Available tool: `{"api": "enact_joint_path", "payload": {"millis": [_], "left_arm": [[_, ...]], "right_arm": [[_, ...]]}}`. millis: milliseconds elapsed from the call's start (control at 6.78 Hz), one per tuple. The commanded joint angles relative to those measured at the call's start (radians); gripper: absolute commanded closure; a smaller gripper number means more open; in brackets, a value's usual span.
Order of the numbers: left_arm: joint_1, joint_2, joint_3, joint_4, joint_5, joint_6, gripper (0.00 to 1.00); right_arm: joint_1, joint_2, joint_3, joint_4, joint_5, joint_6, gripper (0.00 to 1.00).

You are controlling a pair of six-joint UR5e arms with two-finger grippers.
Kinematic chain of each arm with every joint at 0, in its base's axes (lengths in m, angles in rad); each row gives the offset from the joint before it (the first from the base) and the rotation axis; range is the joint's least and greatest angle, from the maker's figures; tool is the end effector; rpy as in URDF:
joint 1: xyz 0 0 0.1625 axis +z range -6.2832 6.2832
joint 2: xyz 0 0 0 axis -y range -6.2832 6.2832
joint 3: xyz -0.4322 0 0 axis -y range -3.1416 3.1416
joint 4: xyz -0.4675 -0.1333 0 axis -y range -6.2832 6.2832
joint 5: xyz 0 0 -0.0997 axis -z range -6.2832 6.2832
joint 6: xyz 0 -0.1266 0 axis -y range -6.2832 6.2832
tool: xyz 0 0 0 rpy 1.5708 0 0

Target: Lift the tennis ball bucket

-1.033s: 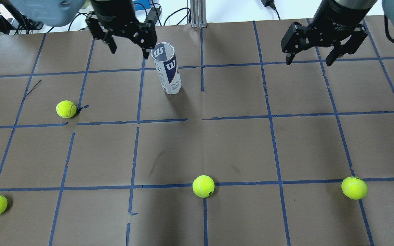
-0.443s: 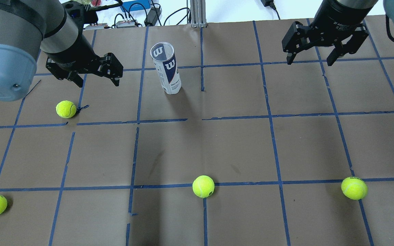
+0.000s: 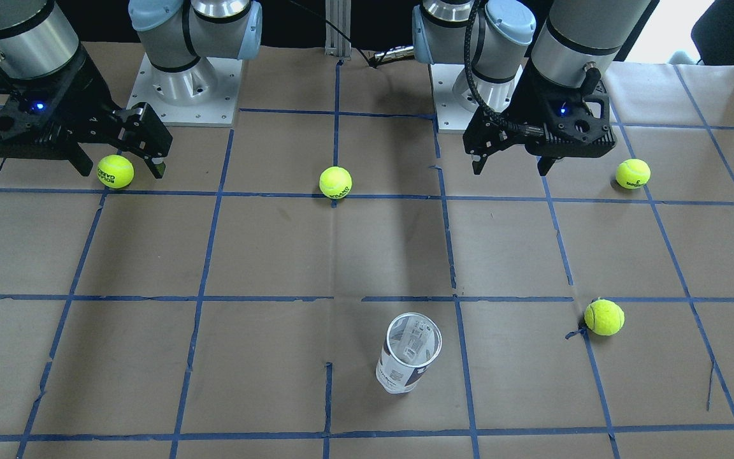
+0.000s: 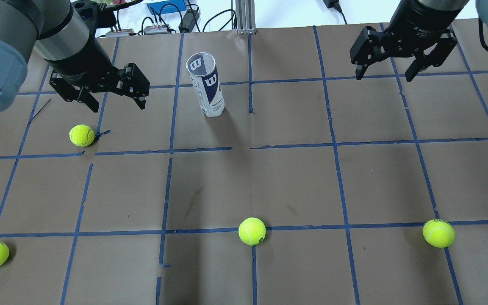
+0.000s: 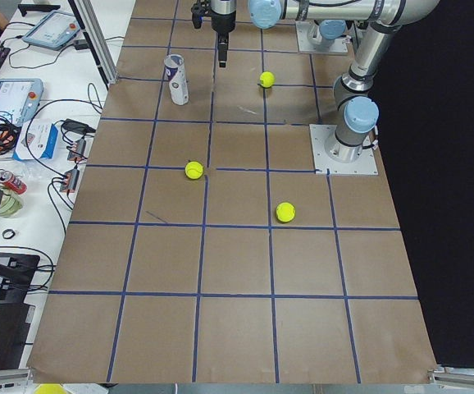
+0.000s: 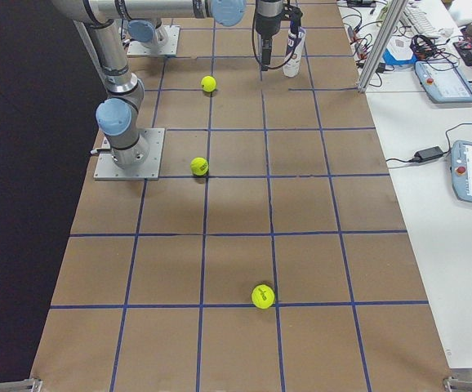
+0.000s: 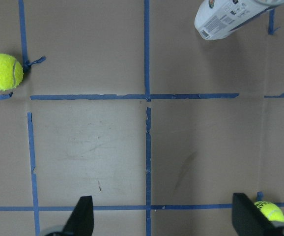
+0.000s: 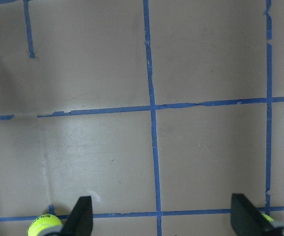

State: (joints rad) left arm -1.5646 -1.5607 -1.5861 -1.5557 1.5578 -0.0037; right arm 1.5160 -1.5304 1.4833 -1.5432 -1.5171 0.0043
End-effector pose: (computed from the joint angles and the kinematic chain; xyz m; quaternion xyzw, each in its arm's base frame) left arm -0.1314 -0.5649 0.4666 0.0049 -1.0000 0.0050 0.0065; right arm 0.1078 -0.5934 0.4919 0.0293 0.9992 -0.0104 0.0266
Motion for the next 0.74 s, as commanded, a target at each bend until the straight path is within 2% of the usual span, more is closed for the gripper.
{"api": "enact_joint_path", "payload": {"millis": [0,148,443,590], "left_arm": [[-0.002,0.001,0.011,-0.027,0.004,0.002,0.00],[-0.002,0.004,0.009,-0.027,0.004,0.002,0.00],[-0.002,0.004,0.009,-0.027,0.004,0.002,0.00],[-0.002,0.004,0.009,-0.027,0.004,0.002,0.00]], "right_arm": [[0.000,-0.001,0.000,0.000,0.000,0.000,0.00],[0.000,-0.004,-0.001,0.000,-0.003,0.003,0.00],[0.003,-0.010,0.002,0.002,-0.073,-0.001,0.00],[0.003,-0.010,0.002,0.002,-0.068,0.005,0.00]]}}
